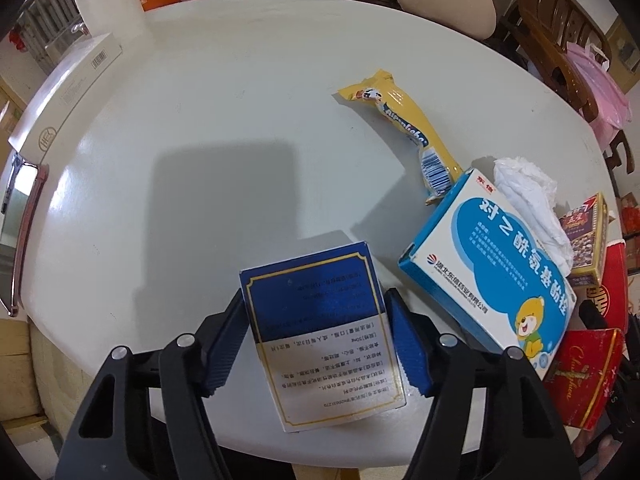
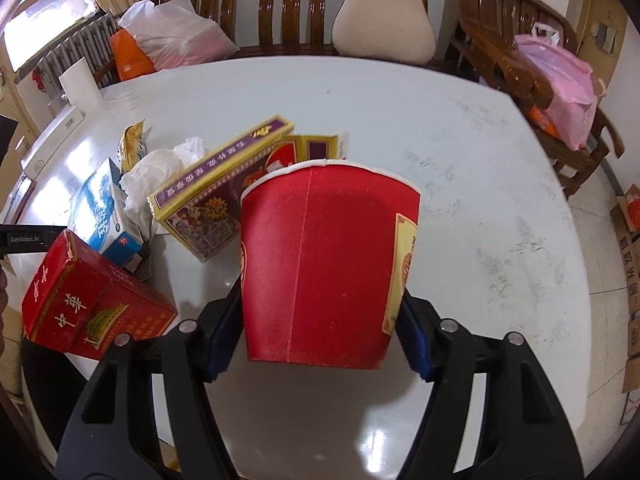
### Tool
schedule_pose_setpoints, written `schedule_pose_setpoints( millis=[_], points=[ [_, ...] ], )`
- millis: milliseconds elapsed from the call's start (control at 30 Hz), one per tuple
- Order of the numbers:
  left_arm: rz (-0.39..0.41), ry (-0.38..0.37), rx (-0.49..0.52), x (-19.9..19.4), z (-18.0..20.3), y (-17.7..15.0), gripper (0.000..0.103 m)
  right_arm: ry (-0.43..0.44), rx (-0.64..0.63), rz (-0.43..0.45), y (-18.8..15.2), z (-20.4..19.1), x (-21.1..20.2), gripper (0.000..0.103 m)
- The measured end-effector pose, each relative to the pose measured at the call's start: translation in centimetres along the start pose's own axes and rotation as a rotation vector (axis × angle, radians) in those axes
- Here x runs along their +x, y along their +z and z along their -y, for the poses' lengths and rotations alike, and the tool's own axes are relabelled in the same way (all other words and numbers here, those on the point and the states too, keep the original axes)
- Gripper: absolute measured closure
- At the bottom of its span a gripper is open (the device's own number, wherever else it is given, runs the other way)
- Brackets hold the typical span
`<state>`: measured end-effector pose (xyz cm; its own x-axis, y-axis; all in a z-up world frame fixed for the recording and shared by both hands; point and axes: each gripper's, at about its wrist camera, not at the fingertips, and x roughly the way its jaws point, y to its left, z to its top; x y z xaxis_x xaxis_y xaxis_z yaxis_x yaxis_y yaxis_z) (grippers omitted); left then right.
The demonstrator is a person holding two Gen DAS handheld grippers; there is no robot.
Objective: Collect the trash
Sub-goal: 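Close the right gripper on the red paper cup while the left gripper closes on the cigarette pack, then lower both held items down over the white plastic trash bag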
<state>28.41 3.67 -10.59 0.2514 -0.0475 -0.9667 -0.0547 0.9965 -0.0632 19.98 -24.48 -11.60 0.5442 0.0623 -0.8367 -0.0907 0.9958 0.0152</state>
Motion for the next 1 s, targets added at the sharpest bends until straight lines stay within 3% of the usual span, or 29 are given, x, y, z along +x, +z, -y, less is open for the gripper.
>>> schedule_pose_setpoints(
  millis=[200,667,1000],
  points=[
    [-0.007,-0.025,-0.017,-0.3,-1.1,-0.7,0.038,-0.013,0.006,0.02,0.2,-0.1,-0.9,0.037],
    [0.104,-0.03,0.051,-5.8,-0.1,-3.2,0.038,-0.046,-0.006,0.098,-0.7,-0.7,-5.8,0.037],
    [0.152,-0.052,0.161,-9.7,1.5,-9.4,0.038,-0.034,-0.074,0.149,-4.2,-4.3,-11.3,0.037]
  ],
)
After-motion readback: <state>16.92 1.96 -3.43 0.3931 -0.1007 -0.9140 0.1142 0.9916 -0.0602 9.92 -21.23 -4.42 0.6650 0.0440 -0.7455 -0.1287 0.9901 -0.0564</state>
